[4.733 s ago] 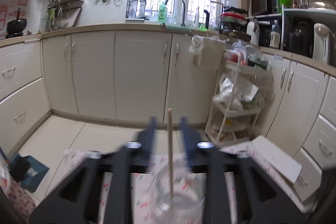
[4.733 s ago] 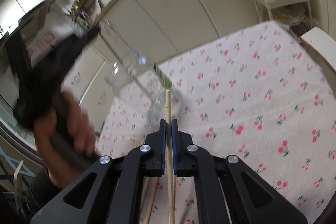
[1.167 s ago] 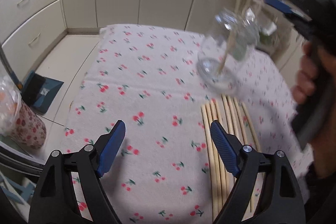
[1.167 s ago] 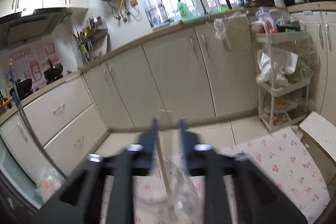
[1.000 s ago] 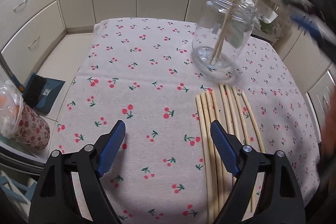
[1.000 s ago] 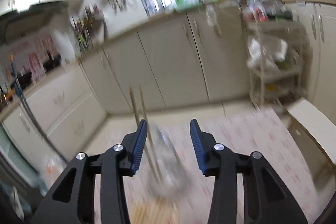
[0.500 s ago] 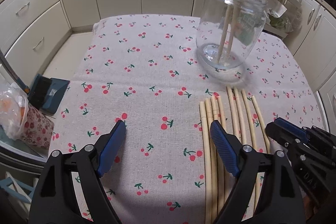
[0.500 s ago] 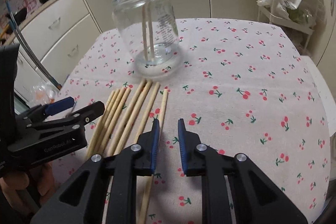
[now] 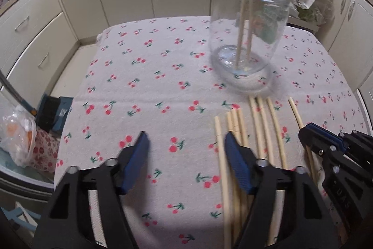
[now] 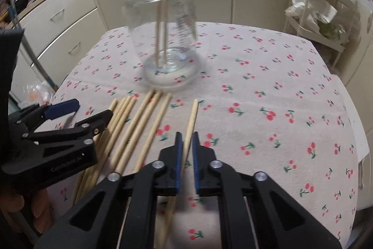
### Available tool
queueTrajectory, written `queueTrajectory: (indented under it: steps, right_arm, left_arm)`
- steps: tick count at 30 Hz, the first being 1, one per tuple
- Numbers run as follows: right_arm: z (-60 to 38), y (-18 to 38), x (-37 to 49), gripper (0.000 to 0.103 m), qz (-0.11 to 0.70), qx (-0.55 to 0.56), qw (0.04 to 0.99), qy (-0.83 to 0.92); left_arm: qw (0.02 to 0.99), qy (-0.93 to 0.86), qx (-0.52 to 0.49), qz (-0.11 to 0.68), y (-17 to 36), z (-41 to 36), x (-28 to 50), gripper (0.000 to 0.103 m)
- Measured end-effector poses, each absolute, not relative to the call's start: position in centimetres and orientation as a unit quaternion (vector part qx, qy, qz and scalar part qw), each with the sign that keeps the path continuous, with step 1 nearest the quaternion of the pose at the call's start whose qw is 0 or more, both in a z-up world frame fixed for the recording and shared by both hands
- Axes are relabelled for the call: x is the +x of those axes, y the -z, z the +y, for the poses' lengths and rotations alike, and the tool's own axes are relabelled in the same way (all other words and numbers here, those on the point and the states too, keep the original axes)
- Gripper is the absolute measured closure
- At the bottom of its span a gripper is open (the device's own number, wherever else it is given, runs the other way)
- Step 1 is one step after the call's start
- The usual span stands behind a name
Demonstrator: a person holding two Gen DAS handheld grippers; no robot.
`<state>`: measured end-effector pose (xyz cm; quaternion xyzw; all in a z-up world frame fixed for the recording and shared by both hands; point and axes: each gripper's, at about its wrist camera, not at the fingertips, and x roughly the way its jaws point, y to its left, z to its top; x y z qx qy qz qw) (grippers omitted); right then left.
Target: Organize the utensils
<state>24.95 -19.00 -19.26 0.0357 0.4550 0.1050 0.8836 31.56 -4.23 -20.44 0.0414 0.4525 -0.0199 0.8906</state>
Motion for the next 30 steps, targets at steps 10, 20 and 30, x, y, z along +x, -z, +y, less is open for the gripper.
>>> queueTrajectory:
  steps: [10, 20, 30]
  right_arm:
    - [-19.4, 19.3, 26.1, 0.095, 0.46, 0.045, 0.88, -0.11]
    - [-19.5, 19.2, 25.9, 0.097, 0.464, 0.052, 0.877, -0.112]
    - [-19.4, 19.3, 25.6, 0.097, 0.466, 0.061, 0.875, -0.114]
  left_arm:
    - [0.886, 0.045, 0.049, 0.458, 20.1, -5.7, 32.3, 0.083]
    - [0.871, 0.086, 0.005, 0.483, 19.6, -4.8, 32.0, 0.098]
    - [0.928, 0.109, -0.067, 0.35, 10.5, -2.6, 30.6, 0.098]
